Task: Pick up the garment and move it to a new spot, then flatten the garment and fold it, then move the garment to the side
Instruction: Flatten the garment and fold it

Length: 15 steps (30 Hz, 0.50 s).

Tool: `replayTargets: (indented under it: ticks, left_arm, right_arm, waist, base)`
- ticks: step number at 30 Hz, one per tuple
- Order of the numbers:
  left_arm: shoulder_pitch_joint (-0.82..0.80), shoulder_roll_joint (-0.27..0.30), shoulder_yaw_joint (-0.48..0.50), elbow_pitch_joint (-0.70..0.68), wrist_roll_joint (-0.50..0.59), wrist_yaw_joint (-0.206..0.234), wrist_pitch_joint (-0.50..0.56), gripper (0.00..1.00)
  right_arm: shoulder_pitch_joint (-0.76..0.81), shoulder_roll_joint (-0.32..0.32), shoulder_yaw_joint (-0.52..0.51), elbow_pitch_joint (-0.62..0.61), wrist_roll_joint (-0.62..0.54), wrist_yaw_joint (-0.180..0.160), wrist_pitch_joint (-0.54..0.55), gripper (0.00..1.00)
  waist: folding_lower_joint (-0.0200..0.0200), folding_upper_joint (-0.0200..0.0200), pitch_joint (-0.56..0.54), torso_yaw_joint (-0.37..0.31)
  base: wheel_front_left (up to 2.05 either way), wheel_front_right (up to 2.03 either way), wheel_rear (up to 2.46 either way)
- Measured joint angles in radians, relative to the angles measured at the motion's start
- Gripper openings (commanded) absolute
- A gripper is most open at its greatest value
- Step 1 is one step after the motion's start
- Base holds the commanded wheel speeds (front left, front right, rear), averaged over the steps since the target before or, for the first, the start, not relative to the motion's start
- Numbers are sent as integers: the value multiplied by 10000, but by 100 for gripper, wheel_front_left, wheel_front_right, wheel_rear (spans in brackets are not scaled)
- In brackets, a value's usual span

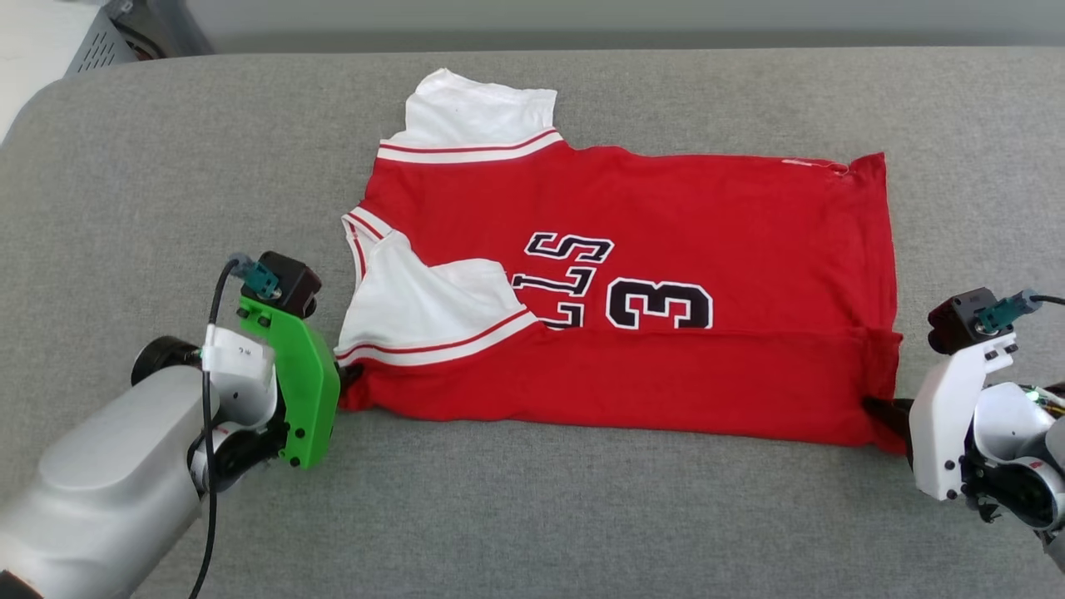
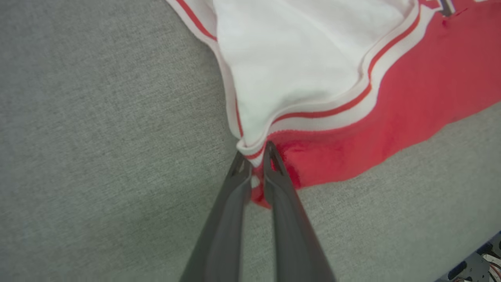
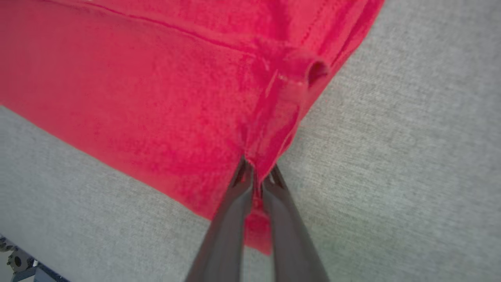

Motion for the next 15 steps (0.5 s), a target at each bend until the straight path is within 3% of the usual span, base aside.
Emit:
replayTargets:
  ticks: [8,15]
  left_arm:
    - [734,408,31,-545,-2,33,-646,0]
    - [1761,1300,-105,-2178,0,740,-851,0]
  right_arm:
    - [642,-301,-140,-688,197,6,-700,0]
    - [1639,-756,-763,-1716,291,10,-855,0]
  waist:
    - [0,0,-628,-95]
    - [0,0,-1258,-82]
  base:
    - [0,0,0]
    - [0,0,0]
